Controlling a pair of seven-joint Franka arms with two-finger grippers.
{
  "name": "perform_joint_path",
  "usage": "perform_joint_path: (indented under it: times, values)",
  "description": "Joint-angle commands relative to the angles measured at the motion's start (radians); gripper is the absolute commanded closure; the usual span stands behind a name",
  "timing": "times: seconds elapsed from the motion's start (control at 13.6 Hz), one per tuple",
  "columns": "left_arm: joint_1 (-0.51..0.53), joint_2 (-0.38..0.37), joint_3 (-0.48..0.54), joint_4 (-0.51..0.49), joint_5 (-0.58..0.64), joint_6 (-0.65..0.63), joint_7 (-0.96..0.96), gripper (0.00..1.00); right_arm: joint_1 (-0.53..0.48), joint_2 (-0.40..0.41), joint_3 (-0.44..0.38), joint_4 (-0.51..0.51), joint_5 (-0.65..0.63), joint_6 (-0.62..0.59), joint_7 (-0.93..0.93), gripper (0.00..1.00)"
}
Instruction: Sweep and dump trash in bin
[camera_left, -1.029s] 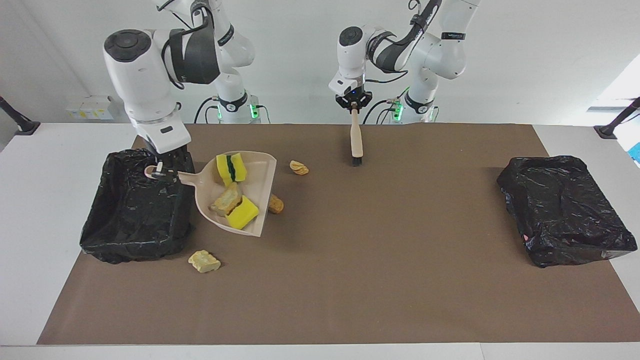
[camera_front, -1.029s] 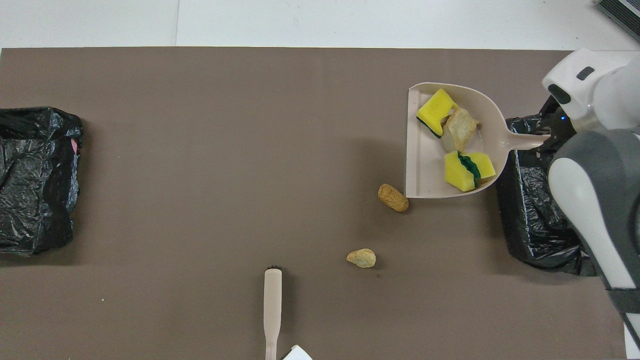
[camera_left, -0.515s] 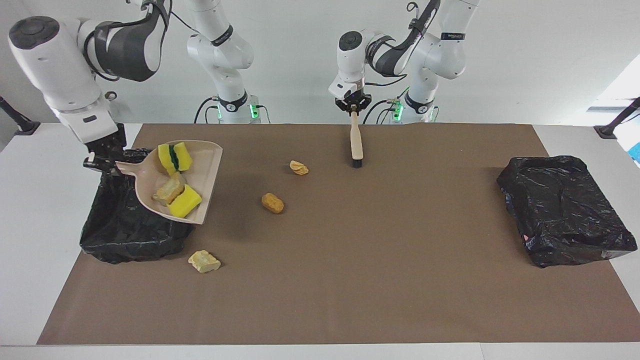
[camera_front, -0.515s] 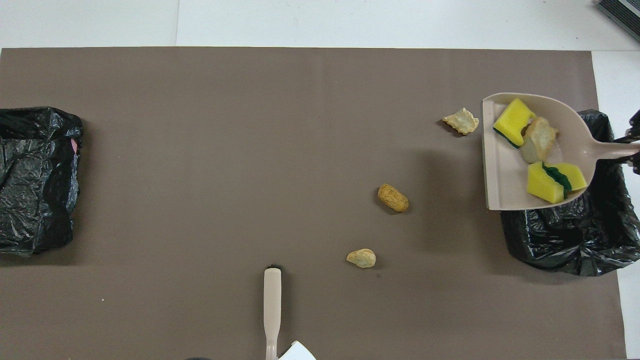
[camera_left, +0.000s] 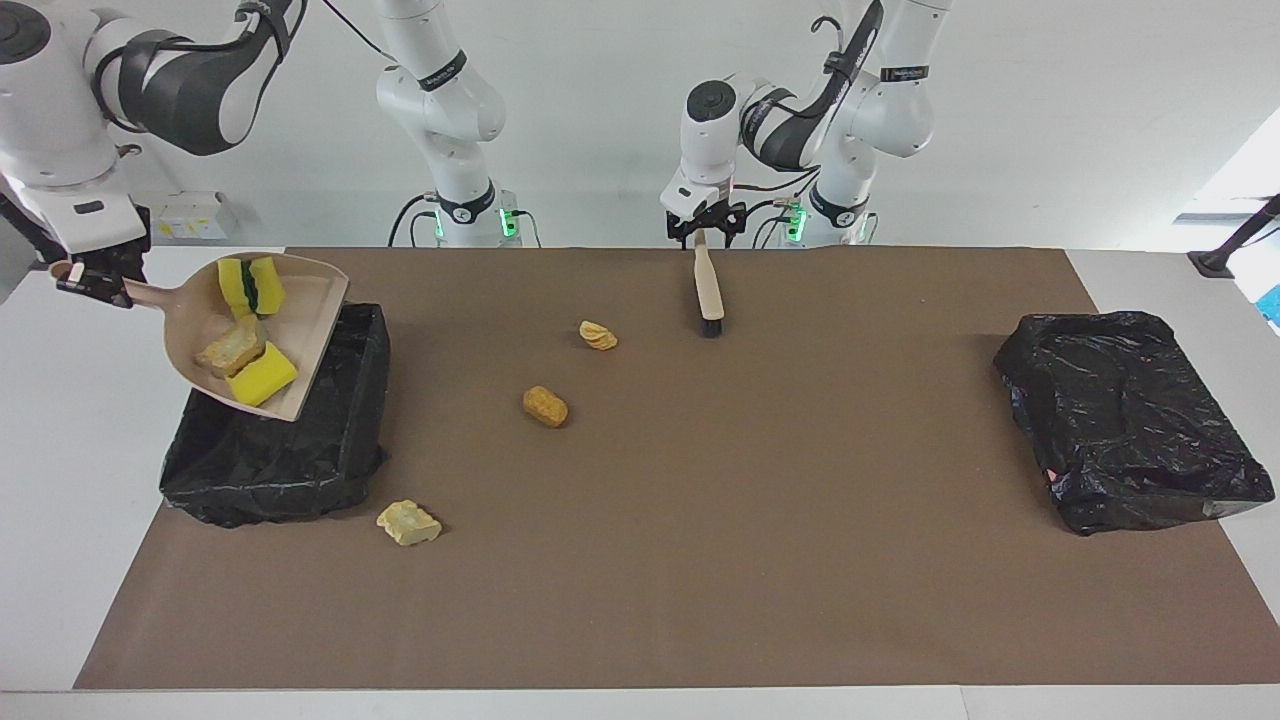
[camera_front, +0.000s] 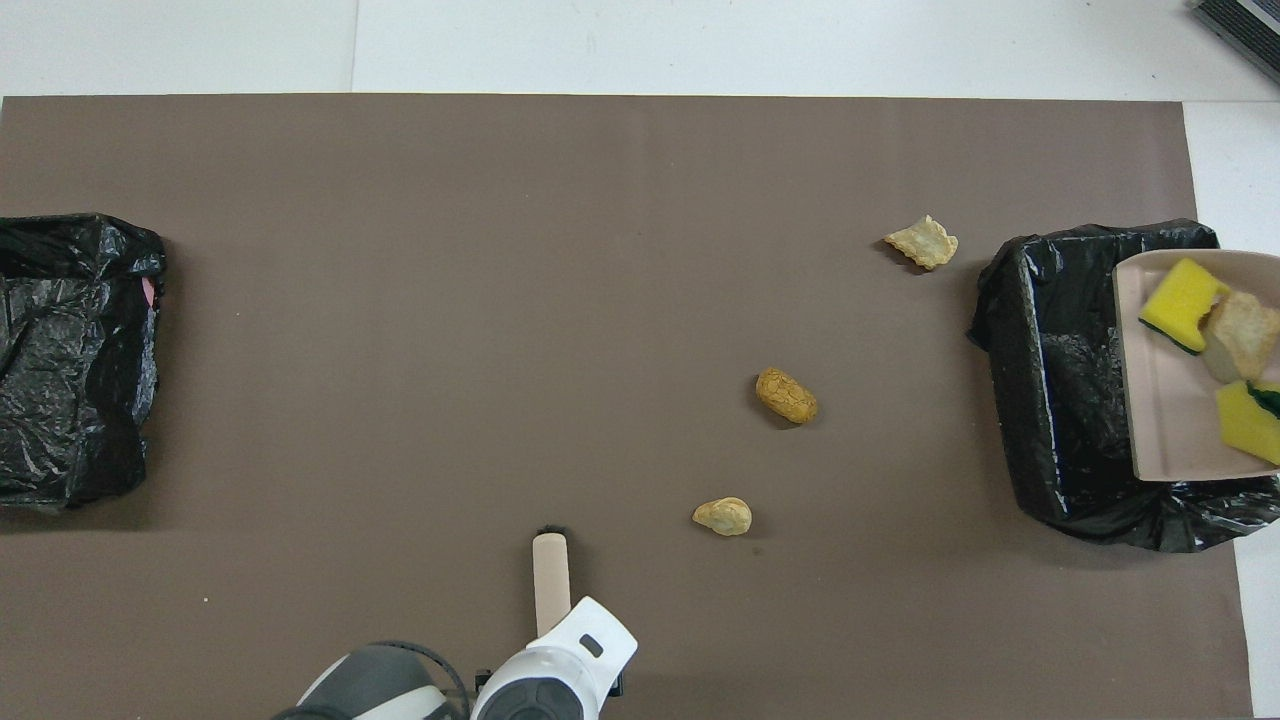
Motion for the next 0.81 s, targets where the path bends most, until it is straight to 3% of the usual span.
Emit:
perform_joint_path:
  times: [0.0,0.29,0.44,0.74]
  values:
    - [0.121,0.119,-0.003,0.172,0.032,-0.025,0.076,0.00,-0.032,-0.121,0.010,-0.198,-0.130,0.151,0.030,1.00]
    - [0.316,0.220,-0.003,0.433,0.132,-0.172,0.232,0.00,0.006,-0.235,0.016,-0.375,-0.366,0.208,0.308,1.00]
    - [0.417,0.208,0.001,0.521,0.132,-0.197,0.349,0.00,0.038,-0.238,0.016,-0.396,-0.451,0.208,0.362,1.00]
    - [0.607,0.197,0.002,0.718,0.137,-0.452,0.602,0.00,0.063,-0.235,0.017,-0.399,-0.506,0.208,0.365,1.00]
